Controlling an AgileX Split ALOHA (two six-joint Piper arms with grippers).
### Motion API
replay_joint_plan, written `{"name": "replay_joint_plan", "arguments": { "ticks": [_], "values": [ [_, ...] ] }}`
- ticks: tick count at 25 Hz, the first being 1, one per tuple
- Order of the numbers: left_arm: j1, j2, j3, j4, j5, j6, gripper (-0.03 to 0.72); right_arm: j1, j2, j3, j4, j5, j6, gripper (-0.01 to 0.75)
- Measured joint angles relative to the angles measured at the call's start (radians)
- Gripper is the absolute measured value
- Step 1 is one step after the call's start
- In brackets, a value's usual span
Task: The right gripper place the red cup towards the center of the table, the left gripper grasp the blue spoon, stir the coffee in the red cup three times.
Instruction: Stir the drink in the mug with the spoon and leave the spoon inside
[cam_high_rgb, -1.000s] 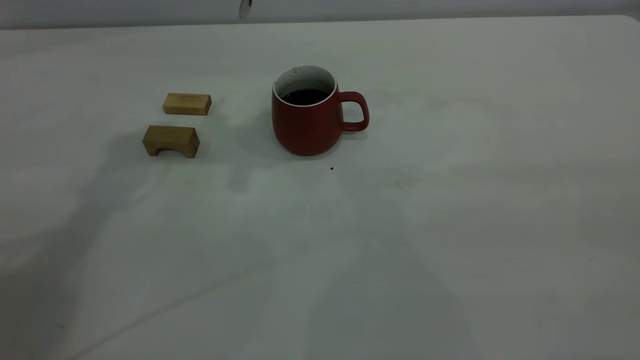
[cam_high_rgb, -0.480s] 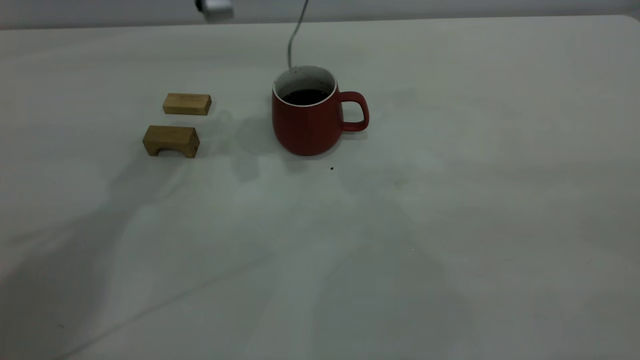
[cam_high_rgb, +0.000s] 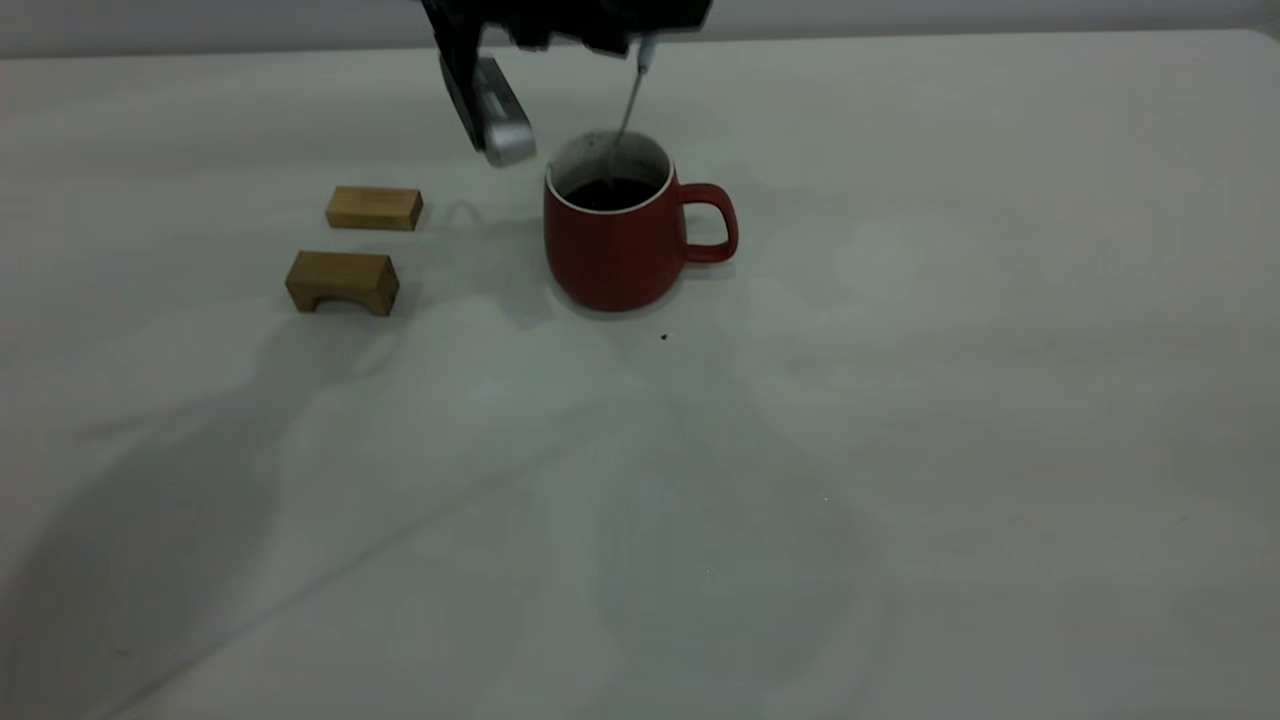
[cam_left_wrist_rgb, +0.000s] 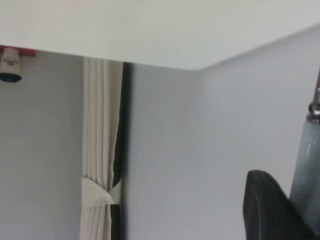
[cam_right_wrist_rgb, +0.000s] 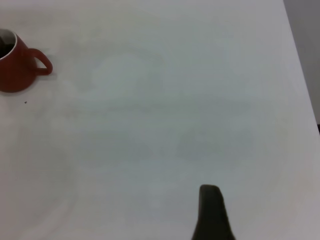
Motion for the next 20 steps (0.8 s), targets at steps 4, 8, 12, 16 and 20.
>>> {"name": "replay_joint_plan", "arguments": {
  "ticks": [4,8,12,16,20],
  "values": [
    [-0.013,0.027,-0.005,0.010,0.044,-0.001,0.146,0.000,0.000,0.000,0.000,0.000,0.000,0.582],
    [-0.006,0.028,-0.004,0.082,0.078,-0.036,0.146,0.000,0.000,0.000,0.000,0.000,0.000,0.582],
    [0.033,0.028,-0.003,0.129,0.088,-0.103,0.146,0.000,0.000,0.000,0.000,0.000,0.000,0.582],
    [0.044,0.029,-0.028,0.110,0.053,-0.110,0.146,0.000,0.000,0.000,0.000,0.000,0.000,0.582],
    [0.012,0.030,-0.065,0.107,0.032,-0.111,0.146,0.000,0.000,0.000,0.000,0.000,0.000,0.582]
  ]
}}
